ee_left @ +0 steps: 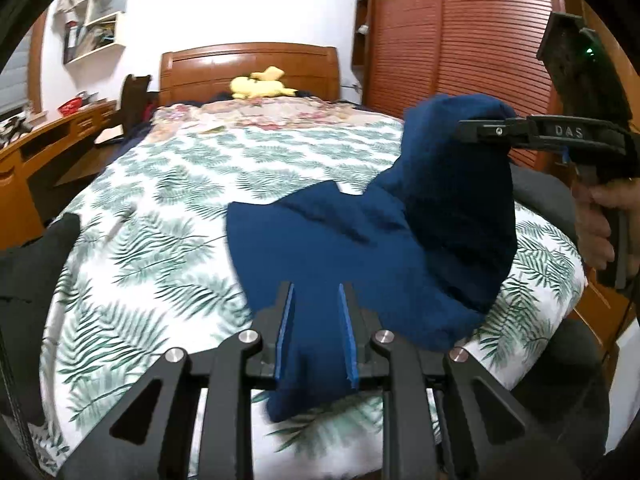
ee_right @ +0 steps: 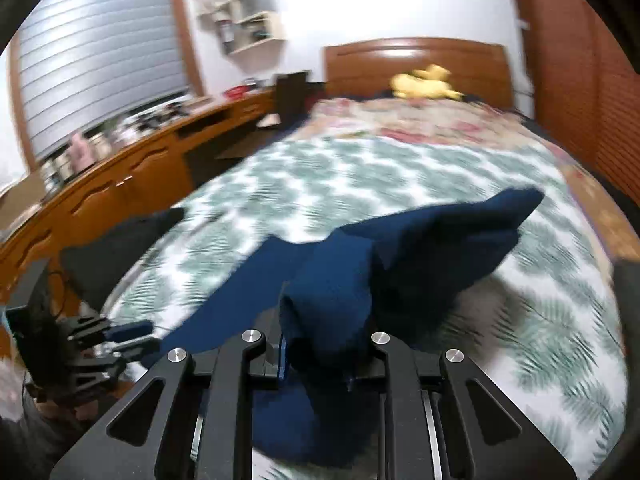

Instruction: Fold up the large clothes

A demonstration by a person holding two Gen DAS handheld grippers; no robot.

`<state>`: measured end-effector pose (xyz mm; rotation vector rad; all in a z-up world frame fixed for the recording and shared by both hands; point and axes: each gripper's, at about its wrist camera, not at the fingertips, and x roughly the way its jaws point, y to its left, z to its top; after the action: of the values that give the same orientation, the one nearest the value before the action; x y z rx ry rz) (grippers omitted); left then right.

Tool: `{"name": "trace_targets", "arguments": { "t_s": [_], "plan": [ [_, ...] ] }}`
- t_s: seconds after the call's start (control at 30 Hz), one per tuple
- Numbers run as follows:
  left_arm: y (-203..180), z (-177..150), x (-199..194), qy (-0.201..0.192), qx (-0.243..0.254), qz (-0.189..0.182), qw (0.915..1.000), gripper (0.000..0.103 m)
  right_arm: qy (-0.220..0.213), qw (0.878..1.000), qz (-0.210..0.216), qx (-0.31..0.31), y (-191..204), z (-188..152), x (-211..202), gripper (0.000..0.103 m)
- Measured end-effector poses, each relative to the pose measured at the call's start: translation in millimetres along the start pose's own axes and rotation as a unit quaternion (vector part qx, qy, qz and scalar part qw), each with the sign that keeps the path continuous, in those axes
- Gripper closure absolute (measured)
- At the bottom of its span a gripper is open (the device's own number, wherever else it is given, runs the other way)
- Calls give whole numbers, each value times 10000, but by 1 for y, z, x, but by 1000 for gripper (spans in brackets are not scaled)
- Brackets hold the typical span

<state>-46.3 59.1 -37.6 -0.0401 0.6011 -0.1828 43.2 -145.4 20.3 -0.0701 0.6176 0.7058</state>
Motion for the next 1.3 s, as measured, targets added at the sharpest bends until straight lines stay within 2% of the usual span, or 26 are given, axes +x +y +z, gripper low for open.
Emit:
{"name": "trace_targets", "arguments": {
  "t_s": [0.1, 0.2, 0.33, 0.43, 0.47, 0.5, 0.57, 0.7, 0.83, 0.93, 1.0, 1.1, 1.2, 1.3],
  "plan": [
    [16, -3, -6, -31, -117, 109, 9999, 83, 190, 9989, 373, -195, 37, -2, 27, 85],
    [34, -6, -13, -67, -273, 179, 9994, 83, 565, 9966, 496, -330, 63, -16, 60, 85],
    [47, -11, -18, -83, -398, 235, 9989, 83, 948, 9930, 552, -432, 80, -33, 87, 83],
    [51, -12, -18, -61, -440, 274, 9986, 83, 1006, 9926, 418, -534, 89, -33, 91, 78],
    [52, -12, -18, -70, -457, 261, 9986, 83, 995, 9926, 415, -566, 91, -31, 89, 71],
    [52, -11, -18, -78, -469, 248, 9986, 83, 978, 9925, 431, -592, 93, -29, 87, 59],
    [52, -10, -18, -95, -476, 228, 9986, 83, 862, 9930, 461, -666, 98, -22, 78, 47],
    [48, -9, -17, -111, -441, 176, 9988, 83, 463, 9938, 495, -886, 100, -11, 49, 47],
    [40, -8, -18, -181, -369, 57, 9991, 83, 285, 9947, 37, -987, 86, -6, 33, 47],
    [34, -6, -18, -250, -356, -60, 9990, 83, 508, 9907, -534, -1143, 66, -15, 39, 54],
    [30, -5, -18, -287, -340, -162, 9989, 83, 757, 9896, -702, -1007, 48, -26, 47, 59],
    [23, -3, -18, -342, -303, -255, 9986, 83, 1077, 9888, -678, -784, 30, -45, 56, 63],
    [17, -1, -17, -362, -291, -389, 9982, 83, 1491, 9861, -437, -589, 24, -70, 70, 63],
    [10, -1, -14, -341, -288, -497, 9978, 83, 1465, 9863, -475, -597, 26, -84, 74, 63]
  ]
}}
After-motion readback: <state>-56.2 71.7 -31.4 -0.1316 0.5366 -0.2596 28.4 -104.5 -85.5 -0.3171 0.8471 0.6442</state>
